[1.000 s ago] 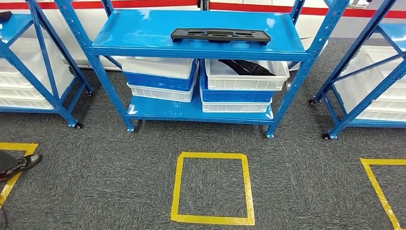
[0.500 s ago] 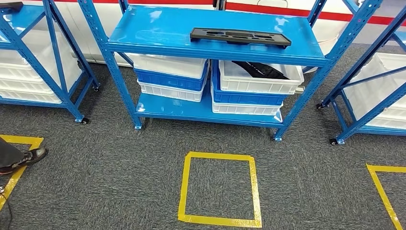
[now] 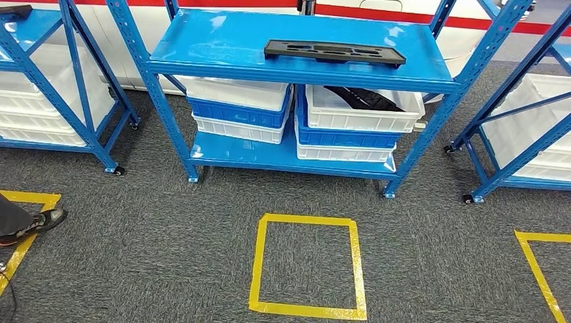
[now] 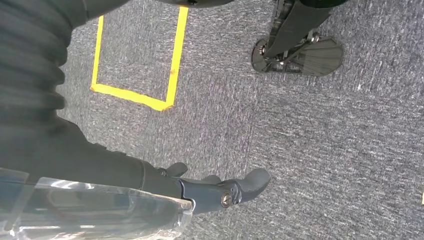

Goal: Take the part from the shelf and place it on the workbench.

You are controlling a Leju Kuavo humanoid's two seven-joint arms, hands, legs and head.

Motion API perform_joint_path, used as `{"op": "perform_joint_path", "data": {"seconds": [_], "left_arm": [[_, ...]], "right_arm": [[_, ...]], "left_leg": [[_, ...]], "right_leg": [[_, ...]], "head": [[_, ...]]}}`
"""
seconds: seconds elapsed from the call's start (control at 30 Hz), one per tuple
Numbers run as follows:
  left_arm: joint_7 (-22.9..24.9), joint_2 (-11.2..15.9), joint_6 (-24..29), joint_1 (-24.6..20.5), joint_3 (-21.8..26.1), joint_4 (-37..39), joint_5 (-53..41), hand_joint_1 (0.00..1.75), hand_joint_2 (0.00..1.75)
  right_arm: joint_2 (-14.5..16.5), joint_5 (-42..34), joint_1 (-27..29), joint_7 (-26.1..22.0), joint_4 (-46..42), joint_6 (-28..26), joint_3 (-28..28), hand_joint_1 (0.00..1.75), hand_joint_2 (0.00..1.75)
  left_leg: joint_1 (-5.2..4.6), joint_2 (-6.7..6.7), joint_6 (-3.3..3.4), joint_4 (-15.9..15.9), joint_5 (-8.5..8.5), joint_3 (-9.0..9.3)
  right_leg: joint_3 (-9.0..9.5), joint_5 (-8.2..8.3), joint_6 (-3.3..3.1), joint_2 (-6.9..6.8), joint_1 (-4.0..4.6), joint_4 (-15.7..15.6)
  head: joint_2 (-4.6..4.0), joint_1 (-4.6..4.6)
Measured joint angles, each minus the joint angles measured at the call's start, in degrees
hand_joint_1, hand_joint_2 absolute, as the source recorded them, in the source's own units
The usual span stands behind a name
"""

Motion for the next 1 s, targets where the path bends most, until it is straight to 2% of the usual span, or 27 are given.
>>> {"op": "perform_joint_path", "data": {"seconds": [0.1, 0.13, 0.23, 0.27, 0.3, 0.37, 0.4, 0.43, 0.47, 0.53, 0.57, 0.6, 0.7, 0.77, 0.8, 0.87, 0.9, 0.93, 1.0], "left_arm": [[-0.3, 0.0, -0.3, 0.0, 0.1, 0.0, 0.3, 0.00, 0.00], [-0.4, 0.0, -0.4, 0.0, 0.2, 0.0, 0.4, 0.00, 0.00], [-0.6, 0.1, -0.4, 0.0, 0.3, 0.0, 0.5, 0.00, 0.00], [-0.6, 0.1, -0.3, 0.0, 0.3, 0.0, 0.5, 0.00, 0.00], [-0.7, 0.0, -0.2, 0.0, 0.3, 0.0, 0.5, 0.00, 0.00], [-0.7, 0.0, 0.0, 0.0, 0.3, 0.0, 0.5, 0.00, 0.00], [-0.7, 0.0, 0.0, 0.0, 0.3, 0.0, 0.5, 0.00, 0.00], [-0.7, 0.0, 0.0, 0.0, 0.3, 0.0, 0.5, 0.00, 0.00], [-0.6, 0.0, 0.0, 0.0, 0.3, 0.0, 0.5, 0.00, 0.00], [-0.6, 0.0, 0.0, 0.0, 0.3, 0.0, 0.5, 0.00, 0.00], [-0.6, 0.1, 0.0, 0.0, 0.3, 0.0, 0.4, 0.00, 0.00], [-0.6, 0.1, 0.0, 0.0, 0.3, 0.0, 0.4, 0.00, 0.00], [-0.6, 0.2, 0.1, 0.0, 0.3, 0.0, 0.4, 0.00, 0.00], [-0.6, 0.3, 0.1, 0.0, 0.4, 0.0, 0.4, 0.00, 0.00], [-0.6, 0.3, 0.1, 0.0, 0.4, 0.0, 0.4, 0.00, 0.00], [-0.6, 0.3, 0.1, 0.0, 0.4, 0.0, 0.4, 0.00, 0.00], [-0.6, 0.3, 0.1, 0.0, 0.4, 0.0, 0.4, 0.00, 0.00], [-0.6, 0.3, 0.1, 0.1, 0.4, 0.0, 0.4, 0.00, 0.00], [-0.6, 0.4, 0.1, 0.1, 0.5, 0.0, 0.4, 0.00, 0.00]], "right_arm": [[0.0, 0.0, 0.0, 0.0, 0.0, 0.0, 0.0, 0.00, 1.75], [0.0, 0.0, 0.0, 0.0, 0.0, 0.0, 0.0, 0.00, 1.75], [0.1, 0.1, -0.1, 0.1, 0.0, 0.0, 0.0, 0.00, 1.75], [0.1, 0.2, -0.1, 0.1, 0.0, 0.0, 0.0, 0.00, 1.75], [0.1, 0.2, -0.1, 0.2, 0.0, 0.0, 0.0, 0.00, 1.75], [0.1, 0.2, 0.0, 0.2, 0.0, -0.1, 0.0, 0.00, 1.75], [0.1, 0.2, 0.1, 0.2, 0.0, -0.1, 0.0, 0.00, 1.75], [0.1, 0.2, 0.2, 0.2, 0.0, -0.1, 0.0, 0.00, 1.75], [0.0, 0.2, 0.2, 0.3, 0.0, -0.1, 0.0, 0.00, 1.75], [0.0, 0.2, 0.2, 0.3, 0.0, -0.1, 0.0, 0.00, 1.75], [0.0, 0.2, 0.1, 0.3, 0.0, -0.1, 0.0, 0.00, 1.75], [0.0, 0.2, 0.1, 0.3, 0.0, -0.1, 0.0, 0.00, 1.75], [0.2, 0.2, 0.1, 0.3, 0.0, -0.2, 0.0, 0.00, 1.75], [0.3, 0.2, 0.1, 0.3, 0.0, -0.3, 0.0, 0.00, 1.75], [0.3, 0.2, 0.1, 0.3, 0.0, -0.3, -0.1, 0.00, 1.75], [0.3, 0.2, 0.1, 0.3, 0.0, -0.4, -0.1, 0.00, 1.75], [0.3, 0.2, 0.2, 0.3, 0.0, -0.4, -0.1, 0.00, 1.75], [0.3, 0.2, 0.2, 0.3, 0.0, -0.4, -0.1, 0.00, 1.75], [0.3, 0.2, 0.2, 0.3, 0.0, -0.4, -0.1, 0.00, 1.75]], "left_leg": [[0.11, 0.00, -0.01, 0.0, 0.00, 0.00], [-0.01, 0.00, 0.13, 0.1, -0.08, -0.03], [0.03, 0.02, 1.23, -1.3, 0.40, 0.74], [0.22, 0.11, 1.61, -2.1, 0.80, 1.21], [0.36, 0.21, 1.84, -2.7, 1.12, 1.58], [0.15, 0.32, 2.04, -2.8, 1.22, 1.72], [0.04, 0.27, 2.03, -2.8, 1.17, 1.71], [-0.07, 0.19, 1.97, -2.8, 1.10, 1.73], [-0.12, 0.09, 1.83, -2.7, 1.00, 1.78], [-0.06, -0.08, 1.22, -2.2, 0.60, 1.82], [-0.14, -0.11, 0.76, -1.7, 0.19, 1.77], [-0.22, -0.13, 0.28, -1.3, -0.18, 1.73], [-0.25, -0.08, -0.58, -0.8, -0.73, 1.70], [0.10, 0.19, -1.19, 0.8, -1.87, 1.02], [0.26, 0.39, -1.60, 3.0, -3.26, 0.00], [0.51, 0.69, -2.37, 9.9, -6.84, -3.49], [0.65, 0.73, -2.59, 13.0, -7.89, -5.14], [0.79, 0.77, -2.71, 14.7, -7.96, -6.17], [1.00, 0.85, -2.72, 13.6, -6.17, -6.04]], "right_leg": [[0.01, 0.00, 0.00, 0.00, 0.10, 0.0], [0.07, 0.13, 0.24, -0.01, 0.01, -0.2], [0.48, 0.17, 1.24, -0.12, -0.24, -0.5], [-0.09, -0.72, 0.97, -0.14, -0.18, 1.1], [-1.36, -2.07, 0.39, -0.14, -0.11, 3.8], [-5.61, -5.39, -0.73, -0.12, 0.09, 11.9], [-7.38, -6.25, -0.84, -0.11, 0.19, 14.9], [-8.33, -6.26, -0.67, -0.10, 0.27, 16.3], [-8.04, -5.31, -0.27, -0.11, 0.31, 15.1], [-5.00, -2.01, 0.55, -0.15, 0.16, 8.0], [-3.55, -0.61, 0.53, -0.16, 0.22, 4.8], [-2.56, 0.25, 0.20, -0.17, 0.33, 2.8], [-2.11, 0.76, -1.35, -0.16, 0.58, 2.3], [-2.08, 0.94, -1.96, -0.17, 0.33, 2.2], [-2.06, 0.98, -2.19, -0.19, 0.24, 2.2], [-2.07, 0.89, -2.44, -0.30, 0.32, 2.2], [-2.06, 0.83, -2.52, -0.35, 0.36, 2.2], [-2.02, 0.78, -2.58, -0.38, 0.39, 2.2], [-1.91, 0.72, -2.65, -0.39, 0.37, 2.2]], "head": [[0.00, 0.00], [0.00, -0.01], [0.00, 0.02], [0.00, 0.12], [0.00, 0.25], [0.00, 0.37], [0.00, 0.36], [0.00, 0.34], [0.00, 0.36], [0.00, 0.43], [0.00, 0.49], [0.00, 0.51], [0.00, 0.50], [0.00, 0.47], [0.00, 0.46], [0.00, 0.44], [0.00, 0.45], [0.00, 0.44], [0.00, 0.44]]}}
